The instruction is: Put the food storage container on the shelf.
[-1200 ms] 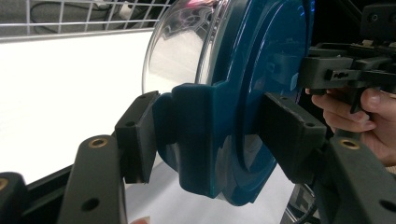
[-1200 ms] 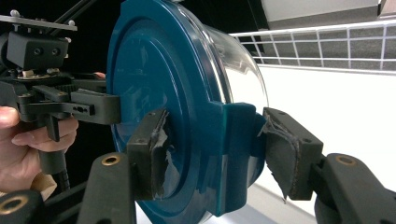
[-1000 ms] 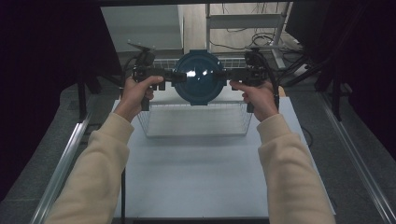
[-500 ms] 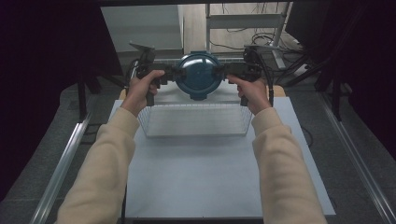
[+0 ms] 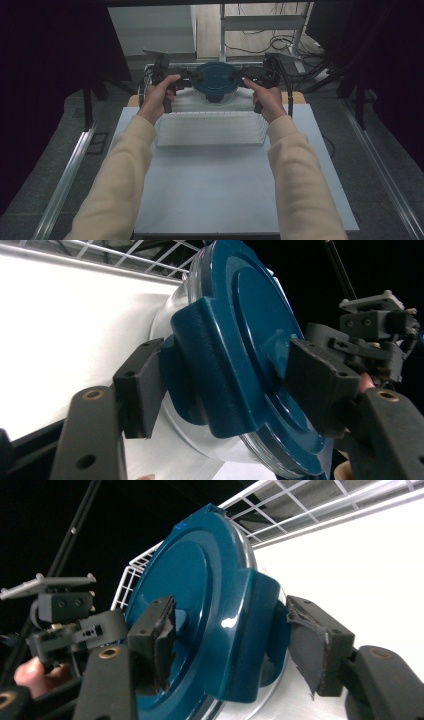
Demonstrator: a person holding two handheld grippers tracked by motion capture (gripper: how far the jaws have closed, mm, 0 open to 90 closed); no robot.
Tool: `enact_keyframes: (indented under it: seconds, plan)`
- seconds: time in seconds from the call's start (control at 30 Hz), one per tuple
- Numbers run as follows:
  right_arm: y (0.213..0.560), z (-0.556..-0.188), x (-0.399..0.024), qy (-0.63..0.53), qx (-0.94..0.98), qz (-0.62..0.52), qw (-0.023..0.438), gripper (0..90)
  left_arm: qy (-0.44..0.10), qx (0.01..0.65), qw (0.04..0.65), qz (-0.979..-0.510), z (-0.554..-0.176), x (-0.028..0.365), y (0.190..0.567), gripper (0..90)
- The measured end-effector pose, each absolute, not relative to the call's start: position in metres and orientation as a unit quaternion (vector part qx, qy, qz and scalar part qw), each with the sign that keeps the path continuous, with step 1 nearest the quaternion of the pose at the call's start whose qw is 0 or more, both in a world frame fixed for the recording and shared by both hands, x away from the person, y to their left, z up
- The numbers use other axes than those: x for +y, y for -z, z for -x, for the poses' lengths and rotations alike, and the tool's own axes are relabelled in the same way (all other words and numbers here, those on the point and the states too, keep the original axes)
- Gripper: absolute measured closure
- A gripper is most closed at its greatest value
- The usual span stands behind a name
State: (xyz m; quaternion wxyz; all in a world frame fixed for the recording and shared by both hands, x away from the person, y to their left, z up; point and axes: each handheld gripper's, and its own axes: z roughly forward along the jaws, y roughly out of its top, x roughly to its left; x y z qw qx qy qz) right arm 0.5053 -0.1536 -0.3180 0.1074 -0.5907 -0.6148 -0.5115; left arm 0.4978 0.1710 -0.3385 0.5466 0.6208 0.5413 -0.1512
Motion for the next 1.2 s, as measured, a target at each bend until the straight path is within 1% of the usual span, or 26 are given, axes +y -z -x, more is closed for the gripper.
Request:
enact_keyframes:
  seconds: [0.03,0.07,0.1,0.13,0.17,0.2,0.3,0.33,0.37,0.43,0.53,0.57,0.6,0.63,0.7,0.73,0.77,0.8,0.83,0.87,0.9,0.93,0.97,1.03,1.17,1.2]
  plan:
    - [0.317,-0.504,-0.153,0.512,-0.615,0.590,0.105,32.3,0.143,0.543,0.549,-0.619,-0.497,0.170,0.338,32.5]
    - [0.316,-0.503,-0.153,0.518,-0.615,0.585,0.104,27.0,0.143,0.543,0.549,-0.619,-0.497,0.170,0.338,28.6]
    - [0.315,-0.502,-0.152,0.521,-0.615,0.583,0.103,23.4,0.128,0.548,0.553,-0.614,-0.494,0.170,0.335,25.1]
    - [0.313,-0.499,-0.151,0.523,-0.616,0.581,0.096,21.0,0.128,0.548,0.553,-0.614,-0.494,0.170,0.335,22.7]
    - [0.313,-0.499,-0.151,0.523,-0.616,0.581,0.096,21.0,0.115,0.548,0.554,-0.617,-0.491,0.170,0.332,22.7]
    - [0.311,-0.494,-0.149,0.519,-0.624,0.578,0.084,16.2,0.090,0.548,0.549,-0.624,-0.487,0.170,0.328,19.5]
    - [0.307,-0.483,-0.149,0.526,-0.629,0.572,0.041,15.0,0.059,0.553,0.544,-0.628,-0.478,0.174,0.323,17.6]
    - [0.305,-0.480,-0.149,0.522,-0.633,0.570,0.032,13.8,0.059,0.553,0.544,-0.628,-0.478,0.174,0.323,17.5]
    - [0.303,-0.478,-0.150,0.519,-0.638,0.568,0.024,12.6,0.046,0.552,0.542,-0.633,-0.472,0.176,0.320,17.3]
    - [0.301,-0.471,-0.153,0.523,-0.641,0.561,0.018,12.8,0.032,0.545,0.542,-0.639,-0.463,0.179,0.317,17.2]
    - [0.299,-0.463,-0.157,0.533,-0.644,0.548,0.023,12.8,0.027,0.536,0.547,-0.643,-0.452,0.183,0.314,17.3]
    - [0.297,-0.452,-0.163,0.538,-0.656,0.529,0.014,13.1,0.016,0.528,0.547,-0.649,-0.439,0.185,0.312,17.3]
    - [0.297,-0.452,-0.163,0.538,-0.656,0.529,0.014,13.1,0.016,0.528,0.547,-0.649,-0.439,0.185,0.312,17.3]
    - [0.294,-0.437,-0.168,0.543,-0.669,0.507,-0.008,13.9,0.008,0.519,0.548,-0.656,-0.425,0.186,0.311,17.2]
    - [0.293,-0.424,-0.173,0.547,-0.682,0.484,-0.027,14.1,0.002,0.506,0.551,-0.663,-0.409,0.186,0.313,17.4]
    - [0.293,-0.416,-0.176,0.549,-0.689,0.472,-0.037,14.5,0.002,0.506,0.551,-0.663,-0.409,0.186,0.313,17.5]
    - [0.294,-0.408,-0.179,0.549,-0.696,0.460,-0.048,14.7,-0.004,0.489,0.554,-0.674,-0.392,0.187,0.316,17.7]
    - [0.295,-0.401,-0.182,0.549,-0.702,0.450,-0.059,14.9,-0.004,0.489,0.554,-0.674,-0.392,0.187,0.316,18.0]
    - [0.297,-0.393,-0.185,0.547,-0.708,0.442,-0.069,15.1,-0.018,0.473,0.550,-0.688,-0.375,0.188,0.322,18.1]
    - [0.299,-0.385,-0.188,0.544,-0.714,0.433,-0.078,15.4,-0.028,0.465,0.547,-0.695,-0.366,0.188,0.325,18.8]
    - [0.302,-0.378,-0.190,0.541,-0.720,0.426,-0.086,15.7,-0.028,0.465,0.547,-0.695,-0.366,0.188,0.325,19.3]
    - [0.302,-0.378,-0.190,0.541,-0.720,0.426,-0.086,15.7,-0.035,0.460,0.544,-0.701,-0.357,0.188,0.329,19.3]
    - [0.310,-0.364,-0.196,0.538,-0.727,0.414,-0.099,16.2,-0.040,0.451,0.541,-0.709,-0.341,0.189,0.339,20.0]
    - [0.319,-0.351,-0.200,0.534,-0.735,0.402,-0.109,16.4,-0.045,0.445,0.540,-0.713,-0.325,0.191,0.351,20.0]
    - [0.341,-0.328,-0.210,0.530,-0.744,0.388,-0.122,17.5,-0.055,0.444,0.525,-0.724,-0.299,0.195,0.380,20.0]
    - [0.348,-0.323,-0.212,0.531,-0.745,0.384,-0.125,17.7,-0.055,0.444,0.525,-0.724,-0.299,0.195,0.380,19.9]
